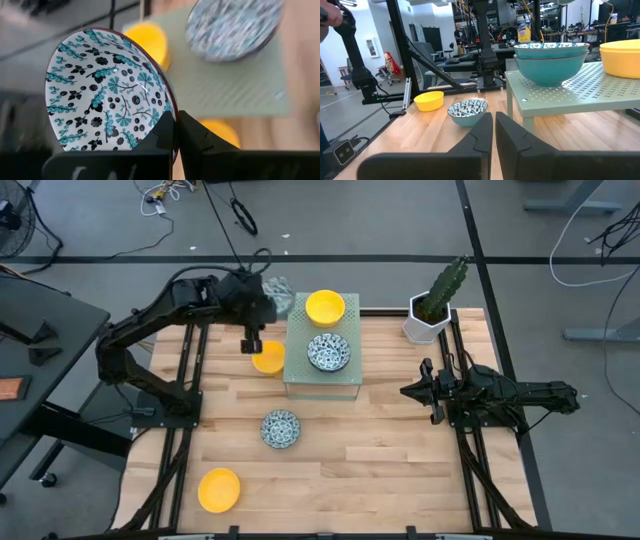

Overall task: Pick & Place Mini bowls
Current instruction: Stack the blue and white bowl on top of the other blue and white bowls on the shelf

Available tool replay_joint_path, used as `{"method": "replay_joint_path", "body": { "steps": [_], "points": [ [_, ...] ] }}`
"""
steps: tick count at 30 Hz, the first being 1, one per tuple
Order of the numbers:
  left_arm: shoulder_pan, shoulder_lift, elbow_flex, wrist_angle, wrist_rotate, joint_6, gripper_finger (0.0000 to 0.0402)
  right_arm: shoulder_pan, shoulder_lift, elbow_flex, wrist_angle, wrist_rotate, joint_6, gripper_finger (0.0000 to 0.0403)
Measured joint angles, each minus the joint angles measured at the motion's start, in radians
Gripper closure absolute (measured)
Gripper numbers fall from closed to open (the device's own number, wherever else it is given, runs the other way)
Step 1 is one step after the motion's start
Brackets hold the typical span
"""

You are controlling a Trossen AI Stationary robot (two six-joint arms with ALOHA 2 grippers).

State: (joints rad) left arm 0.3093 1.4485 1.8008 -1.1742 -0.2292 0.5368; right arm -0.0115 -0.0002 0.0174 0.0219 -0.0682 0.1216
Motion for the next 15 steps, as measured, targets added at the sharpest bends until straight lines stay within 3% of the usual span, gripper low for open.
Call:
{"method": "replay_joint_path", "body": {
  "steps": [4,15],
  "points": [
    [-0.031,0.012,0.0,0.035,0.066,0.002,0.0391,0.0,0.0,0.0,0.0,0.0,0.0,0.0376],
    [-0.093,0.029,0.0,0.065,0.092,0.025,0.0391,0.0,0.0,0.0,0.0,0.0,0.0,0.0376]
  ]
}}
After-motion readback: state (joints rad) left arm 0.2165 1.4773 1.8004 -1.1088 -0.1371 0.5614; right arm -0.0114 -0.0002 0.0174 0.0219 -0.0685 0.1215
